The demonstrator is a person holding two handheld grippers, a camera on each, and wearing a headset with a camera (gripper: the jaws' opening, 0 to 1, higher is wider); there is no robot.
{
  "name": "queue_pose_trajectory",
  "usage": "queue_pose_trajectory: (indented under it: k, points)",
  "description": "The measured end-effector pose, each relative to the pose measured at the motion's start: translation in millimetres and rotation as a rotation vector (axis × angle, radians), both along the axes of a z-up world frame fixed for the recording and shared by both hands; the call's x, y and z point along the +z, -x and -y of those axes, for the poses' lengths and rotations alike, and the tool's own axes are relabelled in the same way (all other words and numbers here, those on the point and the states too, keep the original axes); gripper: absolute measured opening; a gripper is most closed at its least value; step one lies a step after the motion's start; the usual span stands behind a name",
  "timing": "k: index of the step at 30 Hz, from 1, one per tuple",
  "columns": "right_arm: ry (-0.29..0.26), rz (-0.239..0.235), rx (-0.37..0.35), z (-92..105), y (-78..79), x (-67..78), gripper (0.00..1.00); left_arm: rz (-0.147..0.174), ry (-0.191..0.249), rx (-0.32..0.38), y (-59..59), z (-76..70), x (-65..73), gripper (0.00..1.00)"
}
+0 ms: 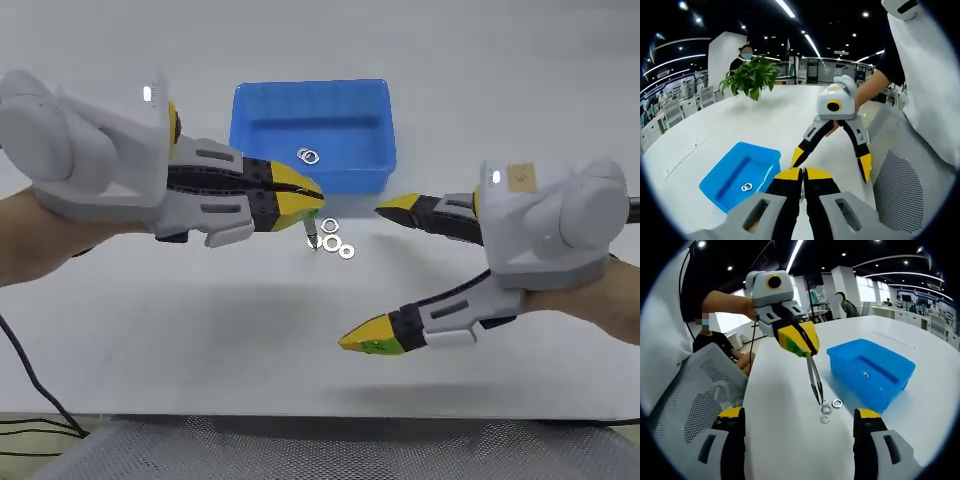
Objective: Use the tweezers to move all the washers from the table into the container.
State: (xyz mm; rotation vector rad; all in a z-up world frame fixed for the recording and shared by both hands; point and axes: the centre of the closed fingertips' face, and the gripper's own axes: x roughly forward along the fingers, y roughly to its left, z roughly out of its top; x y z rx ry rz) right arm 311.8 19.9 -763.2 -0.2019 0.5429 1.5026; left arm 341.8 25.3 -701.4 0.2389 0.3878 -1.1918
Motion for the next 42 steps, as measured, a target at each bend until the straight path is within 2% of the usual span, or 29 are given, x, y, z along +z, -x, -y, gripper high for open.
queue_pose_trajectory:
  k: [3, 5, 8, 11, 16, 20, 24, 28, 33, 39, 42]
  points:
    - [-0.027, -0.005, 0.016, -12.2, -2.0, 4.0, 0.89, -0.006, -0.004, -0.011, 2.5, 1.0, -0.2, 0.05]
    - [-0.021, -0.003, 0.049, -19.5, -1.5, 3.6, 0.85, -0.008, -0.012, -0.021, 4.3, 3.0, 0.2, 0.05]
    - [0.001, 0.007, 0.099, -26.5, -1.2, 0.1, 0.73, -0.005, -0.024, -0.033, 5.1, 4.2, 0.2, 0.05]
    - [-0.003, 0.002, 0.116, -30.5, -5.2, 0.4, 0.63, -0.004, -0.030, -0.041, 6.0, 6.5, 0.5, 0.05]
    - [0.011, 0.023, 0.136, -33.1, -12.1, -2.4, 0.45, -0.004, -0.028, -0.043, 4.7, 5.7, -0.5, 0.05]
    - [0.017, 0.022, 0.164, -34.9, -12.5, -4.7, 0.31, -0.009, -0.021, -0.034, 2.1, 4.0, -1.0, 0.05]
    - [0.005, 0.008, 0.166, -38.9, -14.4, -5.8, 0.28, -0.017, -0.014, -0.026, 0.5, 2.1, -1.2, 0.05]
    - [0.001, 0.028, 0.169, -41.0, -18.6, -7.5, 0.21, -0.019, -0.016, -0.030, 0.4, 0.9, -2.2, 0.05]
    - [0.008, 0.064, 0.187, -41.5, -23.6, -8.6, 0.13, -0.020, -0.018, -0.035, 0.2, 0.4, -3.0, 0.05]
    - [0.016, 0.089, 0.207, -42.1, -22.2, -8.7, 0.12, -0.020, -0.022, -0.035, -0.8, -0.3, -4.3, 0.05]
    - [0.017, 0.136, 0.215, -41.3, -20.2, -8.5, 0.11, -0.015, -0.033, -0.043, 3.2, 1.5, -4.5, 0.06]
